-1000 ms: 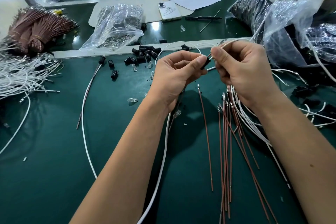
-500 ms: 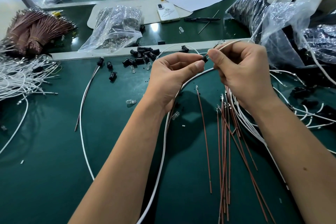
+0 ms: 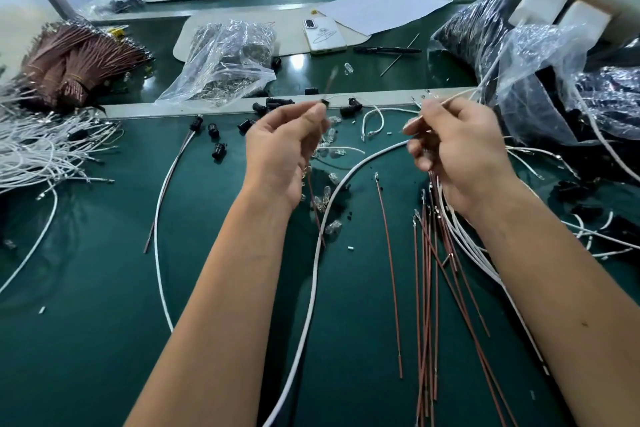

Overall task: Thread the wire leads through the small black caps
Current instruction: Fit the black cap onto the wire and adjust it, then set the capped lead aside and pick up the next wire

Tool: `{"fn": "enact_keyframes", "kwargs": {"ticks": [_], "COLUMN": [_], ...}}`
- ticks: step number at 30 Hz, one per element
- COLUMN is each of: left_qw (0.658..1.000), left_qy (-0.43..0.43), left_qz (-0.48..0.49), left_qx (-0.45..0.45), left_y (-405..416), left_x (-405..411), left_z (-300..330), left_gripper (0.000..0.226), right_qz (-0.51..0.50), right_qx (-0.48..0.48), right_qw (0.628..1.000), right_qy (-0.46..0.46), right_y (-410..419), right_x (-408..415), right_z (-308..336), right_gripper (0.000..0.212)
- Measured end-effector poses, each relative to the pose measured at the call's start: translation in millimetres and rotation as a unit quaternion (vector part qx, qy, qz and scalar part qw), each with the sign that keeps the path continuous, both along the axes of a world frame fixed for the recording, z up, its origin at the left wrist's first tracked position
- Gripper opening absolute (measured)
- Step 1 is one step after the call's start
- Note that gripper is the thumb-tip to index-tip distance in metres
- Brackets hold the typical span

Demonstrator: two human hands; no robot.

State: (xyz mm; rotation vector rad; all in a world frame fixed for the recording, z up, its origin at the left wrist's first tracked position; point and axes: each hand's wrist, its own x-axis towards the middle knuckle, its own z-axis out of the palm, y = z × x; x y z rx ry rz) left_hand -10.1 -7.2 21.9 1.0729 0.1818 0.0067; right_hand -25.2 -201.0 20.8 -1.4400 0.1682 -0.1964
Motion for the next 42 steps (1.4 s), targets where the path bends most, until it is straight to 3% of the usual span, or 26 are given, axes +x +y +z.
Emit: {"fn": "enact_keyframes", "kwargs": {"ticks": [3,6,8,10,11,13,14,16,19,21,23,25,27,29,30,31,32,33,35,36,38,42], "left_qw": [0.993,0.988,0.986,0.983,0.981,0.979,0.978,0.978,0.984,0.985,0.986,0.987,0.988,0.989,0.989,0.989,0.988,0.988,0.988,0.988,0.988,0.989], "left_qy": [0.018,0.010,0.001,-0.004,-0.005,-0.008,-0.010,-0.006,-0.002,0.002,0.010,0.014,0.012,0.009,0.009,0.010,0.011,0.011,0.009,0.007,0.004,0.003], "left_qz": [0.048,0.063,0.069,0.088,0.098,0.110,0.112,0.110,0.096,0.092,0.090,0.084,0.077,0.074,0.075,0.076,0.076,0.076,0.076,0.077,0.073,0.065], "left_qx": [-0.104,-0.142,-0.150,-0.159,-0.164,-0.173,-0.176,-0.176,-0.151,-0.143,-0.140,-0.139,-0.135,-0.129,-0.128,-0.128,-0.131,-0.133,-0.135,-0.136,-0.134,-0.135], "left_y": [9,11,11,13,14,14,13,10,4,0,-1,-3,-4,-5,-5,-5,-5,-5,-4,-4,-5,-6], "left_x": [4,5,5,5,6,6,6,7,6,5,3,2,2,3,3,2,2,2,3,4,5,6], "left_z": [0,0,1,1,1,1,2,2,2,2,2,2,3,4,3,3,3,2,2,1,1,0], "left_gripper": [0.011,0.009,0.009,0.009,0.009,0.008,0.008,0.008,0.009,0.010,0.010,0.010,0.009,0.009,0.009,0.009,0.009,0.009,0.009,0.009,0.009,0.009], "right_qz": [0.053,0.006,-0.042,-0.017,-0.016,0.006,0.056,0.150,0.159,0.114,0.038,-0.010,-0.038,-0.085,-0.100,-0.082,-0.031,0.038,0.156,0.183,0.212,0.257], "right_qx": [-0.114,-0.257,-0.418,-0.577,-0.598,-0.529,-0.532,-0.586,-0.639,-0.618,-0.542,-0.362,-0.152,-0.076,-0.135,-0.261,-0.414,-0.547,-0.685,-0.714,-0.743,-0.753], "right_qw": [0.991,0.960,0.883,0.792,0.769,0.810,0.815,0.789,0.751,0.778,0.836,0.926,0.984,0.993,0.986,0.962,0.909,0.833,0.696,0.654,0.607,0.594], "right_qy": [0.050,-0.108,-0.212,-0.196,-0.223,-0.255,-0.224,-0.107,-0.041,0.005,0.073,0.111,0.081,0.026,0.007,0.008,0.034,0.074,0.150,0.169,0.184,0.118], "right_y": [9,19,23,32,38,46,49,48,42,36,25,14,9,10,11,10,8,4,1,0,-2,1], "right_x": [17,37,51,60,65,75,78,87,96,105,118,126,134,143,145,146,143,141,130,126,116,94], "right_z": [20,74,110,126,127,116,104,69,30,17,12,19,38,55,60,62,62,57,55,56,57,50], "right_gripper": [0.020,0.021,0.034,0.038,0.037,0.034,0.032,0.029,0.026,0.021,0.018,0.013,0.002,0.010,0.011,0.010,0.016,0.026,0.044,0.048,0.047,0.044]}}
